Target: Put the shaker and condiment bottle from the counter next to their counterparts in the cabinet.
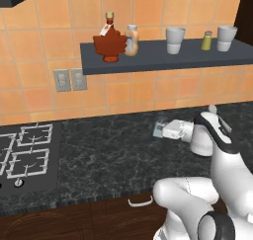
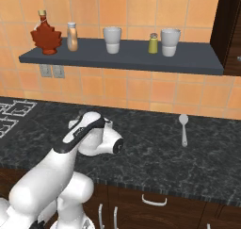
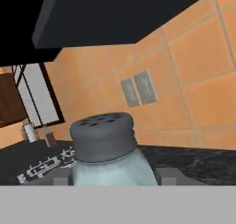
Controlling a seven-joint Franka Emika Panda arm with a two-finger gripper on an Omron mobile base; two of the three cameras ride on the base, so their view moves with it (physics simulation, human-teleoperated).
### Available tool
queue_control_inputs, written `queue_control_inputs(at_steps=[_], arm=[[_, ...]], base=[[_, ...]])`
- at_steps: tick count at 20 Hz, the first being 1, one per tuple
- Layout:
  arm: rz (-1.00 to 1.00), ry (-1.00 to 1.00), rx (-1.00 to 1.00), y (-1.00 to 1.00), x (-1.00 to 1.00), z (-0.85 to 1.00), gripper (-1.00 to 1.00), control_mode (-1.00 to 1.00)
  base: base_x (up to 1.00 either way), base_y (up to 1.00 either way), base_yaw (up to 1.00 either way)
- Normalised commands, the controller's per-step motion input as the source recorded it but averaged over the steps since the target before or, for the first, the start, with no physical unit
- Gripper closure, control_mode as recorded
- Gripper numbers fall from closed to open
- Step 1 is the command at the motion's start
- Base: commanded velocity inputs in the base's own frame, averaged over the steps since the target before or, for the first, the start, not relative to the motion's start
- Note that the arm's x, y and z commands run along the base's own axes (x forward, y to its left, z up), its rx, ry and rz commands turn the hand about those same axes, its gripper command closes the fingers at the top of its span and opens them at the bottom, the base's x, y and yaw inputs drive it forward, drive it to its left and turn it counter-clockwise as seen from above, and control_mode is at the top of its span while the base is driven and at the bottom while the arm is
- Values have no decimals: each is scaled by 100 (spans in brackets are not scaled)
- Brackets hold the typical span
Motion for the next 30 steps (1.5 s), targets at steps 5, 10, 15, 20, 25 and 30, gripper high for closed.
queue_control_inputs(at_steps=[5,10,15,20,25,30], arm=[[-27,0,0,-26,-2,45,100,-100],[-27,0,0,-22,-7,31,100,-100],[-24,0,0,-21,-1,40,100,-100],[-21,0,0,-20,0,44,100,-100],[-21,0,0,-22,-11,42,100,-100],[-19,0,0,-24,-20,46,100,-100]], base=[[0,0,0],[0,0,0],[0,0,0],[0,0,0],[0,0,0],[0,0,0]])
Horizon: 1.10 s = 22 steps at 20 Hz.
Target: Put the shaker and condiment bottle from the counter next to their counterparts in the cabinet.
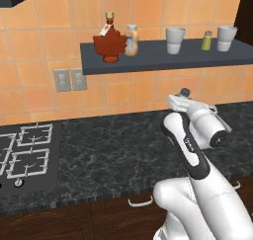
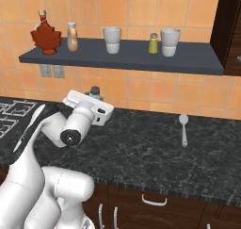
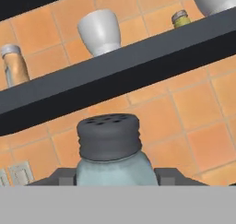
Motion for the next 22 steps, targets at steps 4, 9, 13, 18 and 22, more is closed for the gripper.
queue_control_inputs(at_steps=[4,9,13,18,22], arm=[[-19,0,0,-22,-19,57,100,-100],[-21,0,0,-20,-17,55,100,-100],[-21,0,0,-22,-14,55,100,-100],[-18,0,0,-20,-26,45,100,-100],[-15,0,0,-14,-39,36,100,-100]], base=[[0,0,0],[0,0,0],[0,0,0],[0,0,0],[0,0,0]])
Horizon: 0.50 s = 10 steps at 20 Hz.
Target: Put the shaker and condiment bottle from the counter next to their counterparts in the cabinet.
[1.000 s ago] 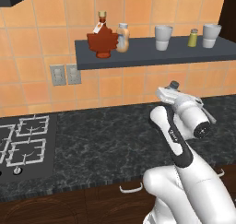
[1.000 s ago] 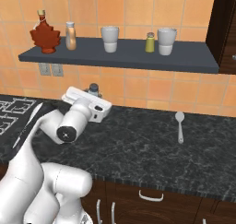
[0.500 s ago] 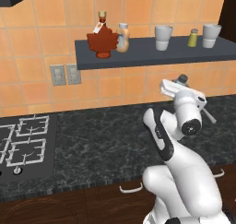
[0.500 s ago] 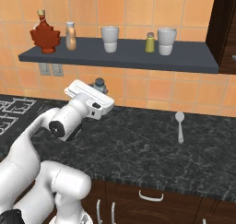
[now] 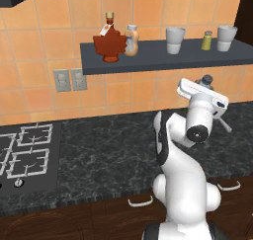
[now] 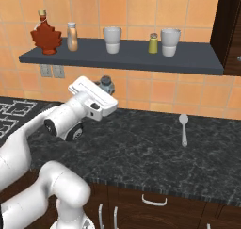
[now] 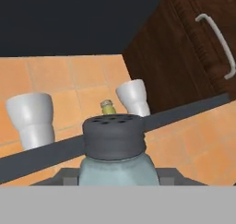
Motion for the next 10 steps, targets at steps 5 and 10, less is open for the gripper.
queue_control_inputs(at_steps=[5,10], arm=[[-13,0,0,-12,-40,43,100,-100],[-13,0,0,-8,-26,56,100,-100]], base=[[0,0,0],[0,0,0]])
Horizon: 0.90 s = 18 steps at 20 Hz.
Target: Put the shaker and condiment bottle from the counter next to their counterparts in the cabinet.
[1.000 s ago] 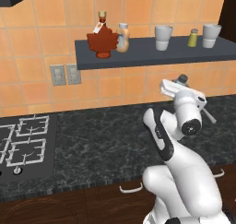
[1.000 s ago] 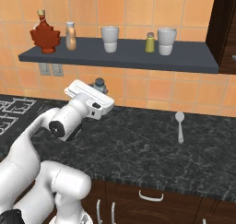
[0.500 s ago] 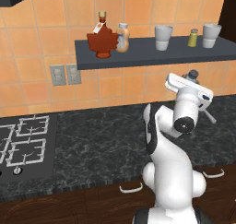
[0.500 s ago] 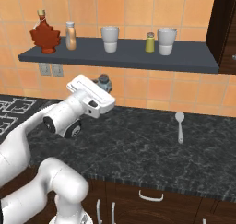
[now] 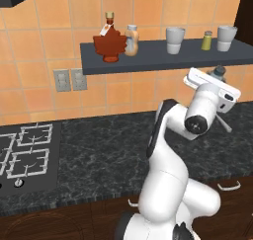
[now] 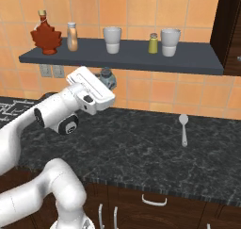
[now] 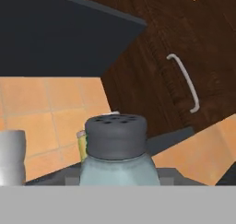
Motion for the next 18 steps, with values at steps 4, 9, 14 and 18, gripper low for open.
queue_control_inputs(at_steps=[4,9,14,18], arm=[[-14,0,1,-6,-28,58,100,-100],[-14,2,1,-4,-29,54,100,-100],[-12,11,0,-1,-7,38,100,-100],[-4,22,0,0,2,2,100,-100]], base=[[0,0,0],[0,0,0],[0,0,0],[0,0,0]])
